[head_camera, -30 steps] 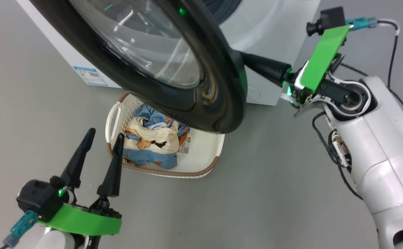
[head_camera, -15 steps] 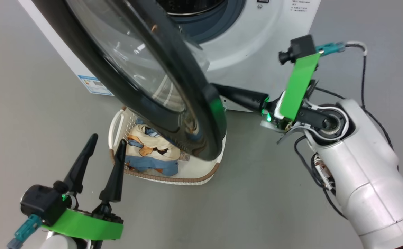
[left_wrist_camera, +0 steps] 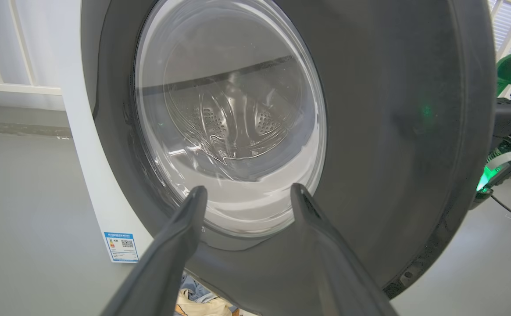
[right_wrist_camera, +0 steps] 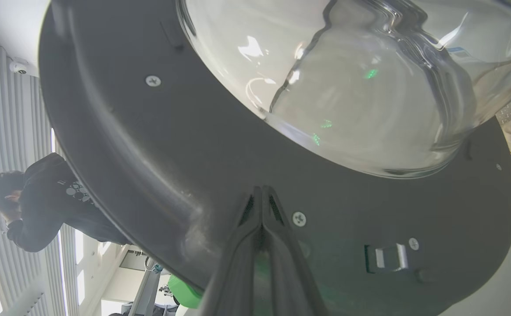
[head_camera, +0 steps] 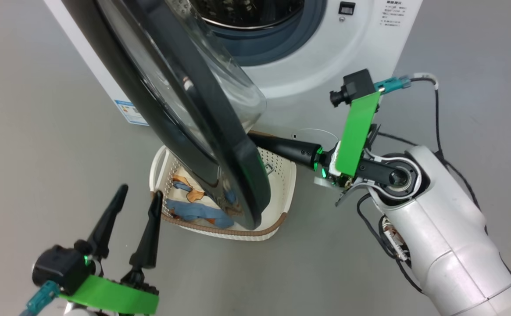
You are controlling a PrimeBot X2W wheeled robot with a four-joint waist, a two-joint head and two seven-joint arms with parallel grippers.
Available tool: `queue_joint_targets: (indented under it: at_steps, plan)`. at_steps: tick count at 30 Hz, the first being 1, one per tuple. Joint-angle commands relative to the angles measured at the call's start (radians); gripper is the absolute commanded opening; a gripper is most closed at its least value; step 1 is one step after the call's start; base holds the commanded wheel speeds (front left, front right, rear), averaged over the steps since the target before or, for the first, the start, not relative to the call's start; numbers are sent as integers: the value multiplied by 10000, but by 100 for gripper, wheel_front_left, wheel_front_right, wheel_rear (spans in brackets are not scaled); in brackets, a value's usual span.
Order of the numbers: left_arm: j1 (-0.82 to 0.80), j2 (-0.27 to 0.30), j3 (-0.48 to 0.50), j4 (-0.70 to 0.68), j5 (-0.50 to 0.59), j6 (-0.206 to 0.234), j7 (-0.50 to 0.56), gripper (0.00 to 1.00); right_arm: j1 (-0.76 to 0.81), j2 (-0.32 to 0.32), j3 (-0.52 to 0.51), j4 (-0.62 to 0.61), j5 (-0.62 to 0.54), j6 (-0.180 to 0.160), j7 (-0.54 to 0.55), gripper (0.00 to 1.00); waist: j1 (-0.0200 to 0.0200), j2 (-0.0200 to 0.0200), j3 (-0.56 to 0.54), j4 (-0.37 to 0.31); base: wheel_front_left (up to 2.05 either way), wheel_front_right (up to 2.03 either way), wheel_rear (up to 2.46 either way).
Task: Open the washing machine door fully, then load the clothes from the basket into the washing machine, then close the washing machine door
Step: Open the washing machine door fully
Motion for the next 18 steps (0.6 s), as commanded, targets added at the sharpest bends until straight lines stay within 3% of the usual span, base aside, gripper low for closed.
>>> queue_joint_targets:
  at_steps: [1, 18]
  plan:
    - [13, 226, 380, -144, 39, -31, -80, 100, 157, 382, 145, -352, 125, 17, 87, 0, 0, 0, -59, 51, 0, 0, 0]
    - [342, 47, 665, 313, 90, -31, -80, 100, 763, 617, 775, -692, 366, 17, 150, 0, 0, 0, -569, 771, 0, 0, 0]
